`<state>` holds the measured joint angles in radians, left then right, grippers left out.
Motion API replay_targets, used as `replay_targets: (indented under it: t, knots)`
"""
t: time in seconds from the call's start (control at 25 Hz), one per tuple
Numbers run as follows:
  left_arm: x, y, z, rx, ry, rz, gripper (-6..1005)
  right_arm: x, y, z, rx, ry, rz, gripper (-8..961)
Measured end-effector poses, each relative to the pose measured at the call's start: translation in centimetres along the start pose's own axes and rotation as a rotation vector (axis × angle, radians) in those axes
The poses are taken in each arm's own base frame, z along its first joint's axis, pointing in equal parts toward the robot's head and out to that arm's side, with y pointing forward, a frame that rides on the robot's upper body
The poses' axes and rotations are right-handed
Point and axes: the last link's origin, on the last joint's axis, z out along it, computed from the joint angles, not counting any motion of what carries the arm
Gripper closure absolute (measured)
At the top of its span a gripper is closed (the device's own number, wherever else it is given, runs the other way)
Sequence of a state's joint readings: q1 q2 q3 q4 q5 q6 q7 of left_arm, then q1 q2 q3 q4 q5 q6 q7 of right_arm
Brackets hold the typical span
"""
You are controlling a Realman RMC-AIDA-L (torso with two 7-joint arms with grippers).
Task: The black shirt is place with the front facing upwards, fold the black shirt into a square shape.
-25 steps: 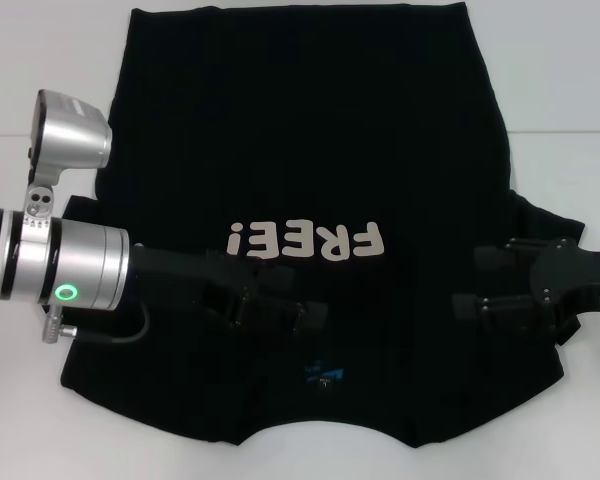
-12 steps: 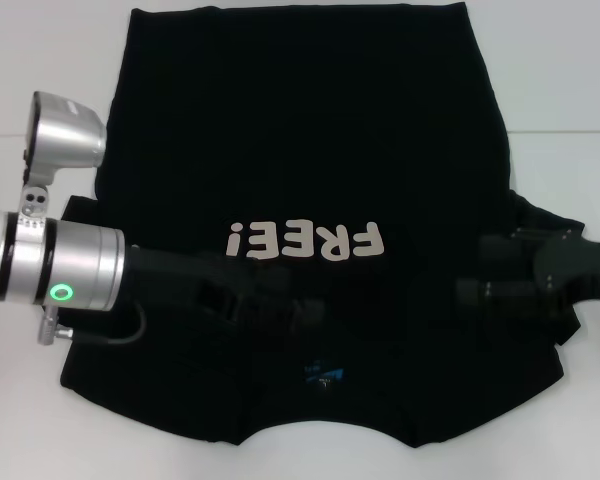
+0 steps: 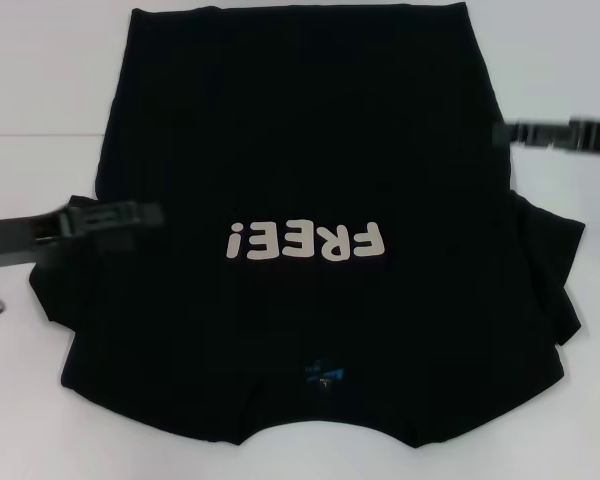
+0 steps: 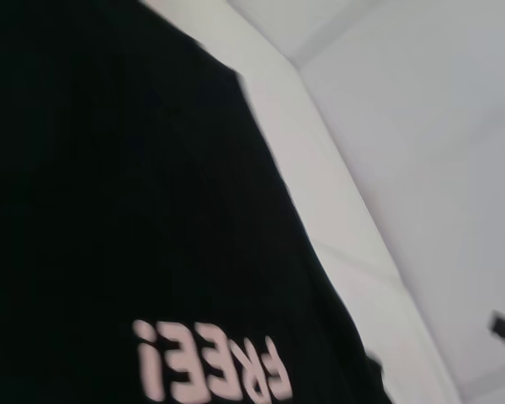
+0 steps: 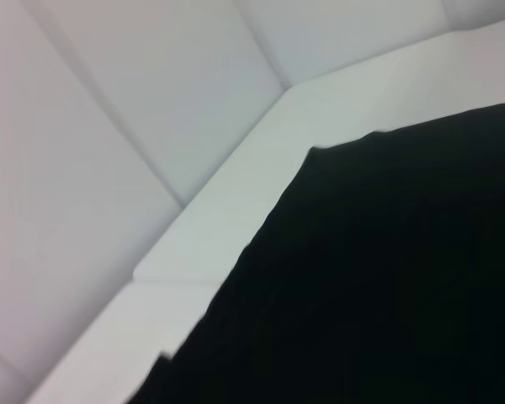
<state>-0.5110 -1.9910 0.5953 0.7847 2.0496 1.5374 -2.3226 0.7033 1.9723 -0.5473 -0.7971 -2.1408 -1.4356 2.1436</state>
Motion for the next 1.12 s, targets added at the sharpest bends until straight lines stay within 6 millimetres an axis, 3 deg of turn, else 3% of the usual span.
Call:
replay_targets:
  t: [0.2, 0.36, 0.6, 1.12]
  knots:
    - [-1.1, -2.2, -2.2, 0.039, 0.085, -0.167, 127, -4.0, -0.9, -0.8, 0.072, -0.033, 0.126, 38]
    - [-2.0, -4.0, -2.5, 0.081, 0.12, -0.253, 131, -5.4, -1.2, -0.8, 0.104, -0.055, 0.163, 38]
    - [-2.7, -6.0, -3.0, 0.172, 0.169, -0.329, 143, -5.2, -1.2, -0.3, 0.118, -0.041, 0.164, 38]
    - [-2.5, -6.1, -3.2, 0.174, 0.174, -0.331, 236, -4.7, -1.4, -0.2, 0.125, -0.022, 0.171, 39]
